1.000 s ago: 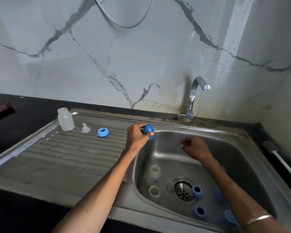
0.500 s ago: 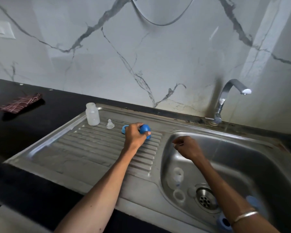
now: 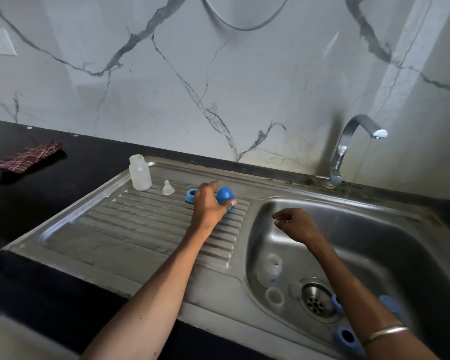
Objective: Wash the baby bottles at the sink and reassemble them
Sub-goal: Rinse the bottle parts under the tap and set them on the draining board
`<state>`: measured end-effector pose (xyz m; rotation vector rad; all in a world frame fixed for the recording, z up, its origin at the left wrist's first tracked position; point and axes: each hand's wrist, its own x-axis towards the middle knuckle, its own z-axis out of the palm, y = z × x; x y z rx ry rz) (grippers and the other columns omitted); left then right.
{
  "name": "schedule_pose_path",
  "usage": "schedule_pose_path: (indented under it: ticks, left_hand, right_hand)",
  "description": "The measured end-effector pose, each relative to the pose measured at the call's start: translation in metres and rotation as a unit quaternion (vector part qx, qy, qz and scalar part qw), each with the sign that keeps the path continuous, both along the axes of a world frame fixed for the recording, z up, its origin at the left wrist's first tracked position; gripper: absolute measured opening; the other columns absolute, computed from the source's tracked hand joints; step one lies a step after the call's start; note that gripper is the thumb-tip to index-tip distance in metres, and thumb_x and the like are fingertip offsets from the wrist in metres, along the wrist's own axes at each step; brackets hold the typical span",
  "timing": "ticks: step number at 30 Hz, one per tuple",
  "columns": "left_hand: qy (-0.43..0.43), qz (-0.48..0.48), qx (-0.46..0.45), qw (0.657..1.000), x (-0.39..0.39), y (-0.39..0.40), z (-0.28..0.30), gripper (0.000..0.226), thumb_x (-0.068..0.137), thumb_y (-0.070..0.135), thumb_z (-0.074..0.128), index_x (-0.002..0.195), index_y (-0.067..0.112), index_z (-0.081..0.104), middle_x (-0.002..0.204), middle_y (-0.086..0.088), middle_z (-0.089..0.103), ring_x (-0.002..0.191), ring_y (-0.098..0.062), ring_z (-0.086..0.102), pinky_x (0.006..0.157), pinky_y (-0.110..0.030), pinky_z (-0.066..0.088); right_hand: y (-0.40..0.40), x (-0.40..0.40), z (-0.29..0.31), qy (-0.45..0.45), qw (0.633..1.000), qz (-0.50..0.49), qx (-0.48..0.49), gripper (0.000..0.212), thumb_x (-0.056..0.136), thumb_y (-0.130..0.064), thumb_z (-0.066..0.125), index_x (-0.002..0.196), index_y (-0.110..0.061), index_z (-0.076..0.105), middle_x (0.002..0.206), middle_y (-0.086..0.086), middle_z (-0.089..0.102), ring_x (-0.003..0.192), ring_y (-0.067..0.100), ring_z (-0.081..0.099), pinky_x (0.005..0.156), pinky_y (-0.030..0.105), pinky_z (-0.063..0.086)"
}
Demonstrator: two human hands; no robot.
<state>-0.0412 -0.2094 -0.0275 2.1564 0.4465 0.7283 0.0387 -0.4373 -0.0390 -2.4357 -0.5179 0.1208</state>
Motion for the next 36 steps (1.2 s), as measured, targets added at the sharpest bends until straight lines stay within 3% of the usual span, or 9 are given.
schedule_pose_path:
  ticks: [4, 8, 12, 15, 18, 24, 31, 36]
  left_hand:
    - [-0.057, 0.039, 0.119, 0.991, -0.009, -0.021, 0.012, 0.063, 0.075, 0.022, 0.087, 0.132, 0.009, 0.062, 0.124, -0.011, 0.061, 0.113, -0.027, 0.058, 0.098, -0.034, 0.048]
    - [-0.081, -0.042, 0.196, 0.976, -0.012, -0.063, 0.015, 0.039, 0.08, 0.018, 0.081, 0.117, 0.014, 0.071, 0.113, -0.006, 0.067, 0.108, -0.027, 0.058, 0.096, -0.037, 0.048]
    - [0.094, -0.2, 0.191, 0.956, -0.009, -0.107, 0.007, 0.045, 0.083, 0.026, 0.081, 0.126, 0.02, 0.067, 0.128, -0.004, 0.062, 0.121, -0.022, 0.055, 0.102, -0.029, 0.042]
    - [0.265, -0.269, 0.223, 0.899, -0.002, -0.123, -0.008, 0.071, 0.078, 0.026, 0.085, 0.141, 0.02, 0.054, 0.144, -0.007, 0.051, 0.134, -0.022, 0.046, 0.106, -0.027, 0.036]
    - [0.354, -0.28, 0.241, 0.859, 0.004, -0.125, -0.019, 0.082, 0.076, 0.022, 0.086, 0.147, 0.023, 0.045, 0.151, -0.006, 0.04, 0.139, -0.023, 0.041, 0.109, -0.03, 0.036]
    - [0.426, -0.281, 0.262, 0.819, 0.011, -0.13, -0.025, 0.083, 0.073, 0.013, 0.088, 0.145, 0.021, 0.047, 0.144, -0.009, 0.042, 0.123, -0.026, 0.055, 0.088, -0.025, 0.046]
    - [0.447, -0.289, 0.278, 0.799, 0.018, -0.139, -0.035, 0.062, 0.072, 0.01, 0.087, 0.128, 0.021, 0.063, 0.131, -0.006, 0.052, 0.11, -0.021, 0.062, 0.081, -0.024, 0.051]
    - [0.423, -0.26, 0.263, 0.827, 0.023, -0.143, -0.033, 0.06, 0.071, 0.015, 0.089, 0.126, 0.02, 0.065, 0.12, -0.003, 0.054, 0.095, -0.018, 0.058, 0.076, -0.024, 0.047]
  right_hand:
    - [-0.02, 0.0, 0.0, 0.001, 1.0, -0.003, -0.02, 0.024, 0.089, -0.015, 0.065, 0.111, -0.021, 0.072, 0.11, 0.0, 0.072, 0.099, 0.013, 0.065, 0.088, 0.029, 0.05]
    - [-0.049, 0.001, 0.001, 0.006, 0.999, -0.009, -0.045, 0.024, 0.09, -0.018, 0.065, 0.114, -0.02, 0.071, 0.114, 0.001, 0.07, 0.103, 0.014, 0.065, 0.085, 0.025, 0.047]
    - [-0.088, 0.001, 0.002, 0.012, 0.997, -0.029, -0.064, 0.024, 0.092, -0.023, 0.064, 0.116, -0.02, 0.069, 0.118, 0.003, 0.069, 0.107, 0.018, 0.063, 0.098, 0.037, 0.049]
    - [-0.113, 0.0, -0.001, 0.023, 0.996, -0.043, -0.069, 0.025, 0.093, -0.022, 0.063, 0.118, -0.02, 0.066, 0.119, 0.003, 0.067, 0.108, 0.018, 0.062, 0.098, 0.036, 0.049]
    - [-0.134, 0.003, -0.004, 0.039, 0.995, -0.068, -0.066, 0.022, 0.092, -0.025, 0.065, 0.113, -0.022, 0.07, 0.115, 0.002, 0.069, 0.105, 0.018, 0.063, 0.097, 0.037, 0.05]
    - [-0.15, 0.005, -0.012, 0.063, 0.992, -0.096, -0.048, 0.025, 0.092, -0.02, 0.065, 0.116, -0.017, 0.068, 0.119, 0.005, 0.068, 0.109, 0.02, 0.062, 0.096, 0.034, 0.049]
    - [-0.146, 0.004, -0.015, 0.081, 0.992, -0.084, -0.054, 0.023, 0.088, -0.019, 0.067, 0.11, -0.016, 0.073, 0.111, 0.005, 0.072, 0.103, 0.019, 0.065, 0.092, 0.032, 0.051]
    - [-0.14, 0.003, -0.018, 0.092, 0.992, -0.062, -0.056, 0.023, 0.09, -0.018, 0.066, 0.112, -0.017, 0.073, 0.113, 0.003, 0.071, 0.107, 0.016, 0.064, 0.095, 0.03, 0.049]
